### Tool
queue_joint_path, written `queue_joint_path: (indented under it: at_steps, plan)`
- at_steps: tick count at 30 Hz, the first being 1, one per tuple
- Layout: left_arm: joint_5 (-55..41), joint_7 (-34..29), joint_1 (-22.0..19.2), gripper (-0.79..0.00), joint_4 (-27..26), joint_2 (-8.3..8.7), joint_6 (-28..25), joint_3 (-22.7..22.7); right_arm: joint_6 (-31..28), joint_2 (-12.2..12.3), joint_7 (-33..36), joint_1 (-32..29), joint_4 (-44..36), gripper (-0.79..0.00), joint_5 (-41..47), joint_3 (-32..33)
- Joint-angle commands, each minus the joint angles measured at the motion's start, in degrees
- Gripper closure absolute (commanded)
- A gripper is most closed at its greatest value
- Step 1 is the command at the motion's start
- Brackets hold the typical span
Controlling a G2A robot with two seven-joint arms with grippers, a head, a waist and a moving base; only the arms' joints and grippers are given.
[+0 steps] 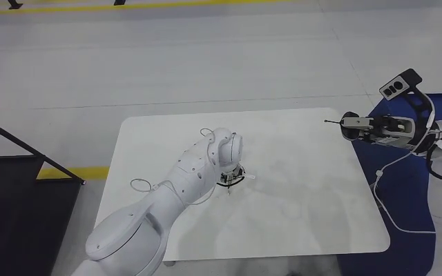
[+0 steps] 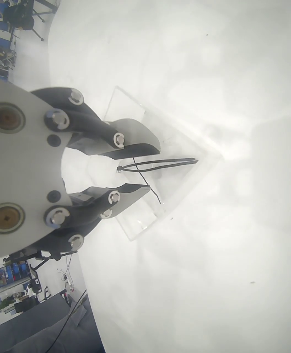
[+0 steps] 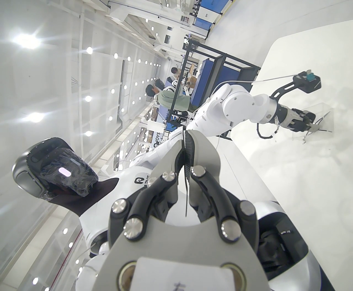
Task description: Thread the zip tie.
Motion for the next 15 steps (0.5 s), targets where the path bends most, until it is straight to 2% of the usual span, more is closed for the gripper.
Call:
queue_joint_path:
  at_steps: [1, 11, 13, 15]
  plan:
    - [-0.3, 0.0, -0.2, -0.194, 1.1, -0.48, -0.3, 0.0, 0.0, 0.0, 0.0, 0.0, 0.0, 0.000, 0.0, 0.0]
    - [-0.5, 0.1, -1.1, -0.135, 5.3, -2.51, -1.0, 0.1, 0.0, 0.0, 0.0, 0.0, 0.0, 0.000, 0.0, 0.0]
    - [-0.5, 0.1, -1.3, 0.000, 6.0, -2.86, -1.1, 0.0, 0.0, 0.0, 0.0, 0.0, 0.0, 0.000, 0.0, 0.0]
    - [-0.5, 0.2, -1.4, 0.000, 6.7, -3.20, -1.2, 0.0, 0.0, 0.0, 0.0, 0.0, 0.0, 0.000, 0.0, 0.0]
